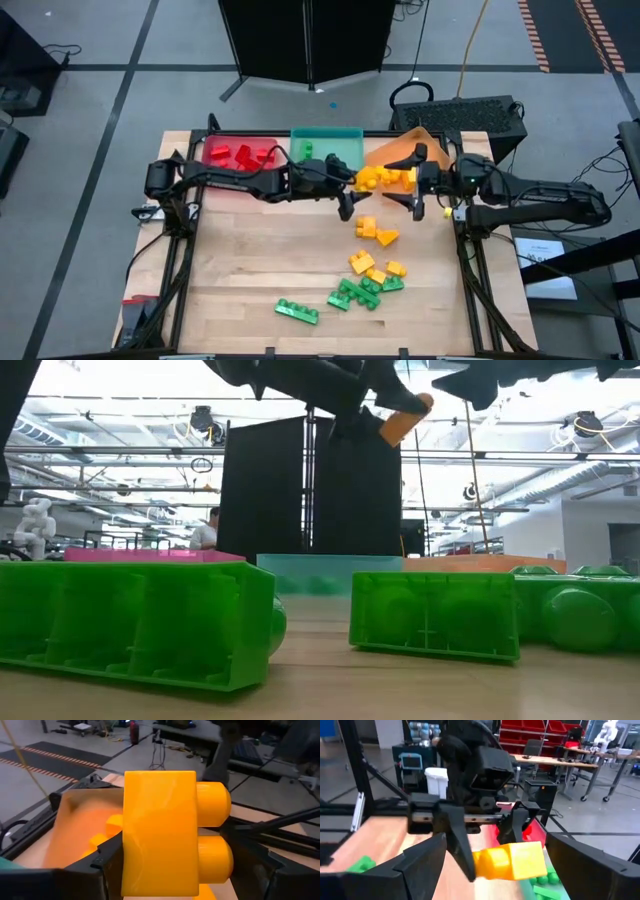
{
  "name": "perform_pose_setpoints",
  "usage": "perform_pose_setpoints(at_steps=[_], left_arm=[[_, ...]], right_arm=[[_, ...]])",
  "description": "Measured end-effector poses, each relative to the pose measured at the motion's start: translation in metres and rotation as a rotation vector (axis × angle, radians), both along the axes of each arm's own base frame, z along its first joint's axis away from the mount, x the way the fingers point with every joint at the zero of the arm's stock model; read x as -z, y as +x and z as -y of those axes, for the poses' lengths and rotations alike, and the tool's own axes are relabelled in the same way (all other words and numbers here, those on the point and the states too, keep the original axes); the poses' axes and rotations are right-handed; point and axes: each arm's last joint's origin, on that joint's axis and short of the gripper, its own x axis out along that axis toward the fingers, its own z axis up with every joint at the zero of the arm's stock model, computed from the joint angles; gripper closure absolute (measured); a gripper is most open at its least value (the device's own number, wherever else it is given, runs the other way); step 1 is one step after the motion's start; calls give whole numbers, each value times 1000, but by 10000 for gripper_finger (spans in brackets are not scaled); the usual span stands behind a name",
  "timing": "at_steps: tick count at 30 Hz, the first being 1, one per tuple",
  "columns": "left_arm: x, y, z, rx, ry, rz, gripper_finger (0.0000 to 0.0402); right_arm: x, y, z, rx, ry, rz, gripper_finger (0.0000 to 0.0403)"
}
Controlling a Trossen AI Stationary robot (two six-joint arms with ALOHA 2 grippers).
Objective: Sort blocks
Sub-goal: Put the yellow game piece into the orange bin
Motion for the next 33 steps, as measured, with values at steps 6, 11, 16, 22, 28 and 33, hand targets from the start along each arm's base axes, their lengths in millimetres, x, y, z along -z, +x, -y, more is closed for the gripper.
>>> perform_pose_setpoints(at_steps=[6,11,16,22,28,33], left_arm=[[-4,1,9,42,-3,42,137],[-5,2,14,56,3,46,137],[-5,2,16,59,2,48,137],[-4,2,16,58,-3,46,137],[-4,2,18,103,-16,46,127],[-4,2,18,109,-16,38,128]], right_arm=[[-2,7,1,9,-3,43,66],[-3,10,2,10,-10,64,64],[2,16,2,13,-22,23,47],[-16,12,1,38,-22,161,52],[-13,11,1,32,1,-14,53],[-10,20,2,26,2,-127,35]])
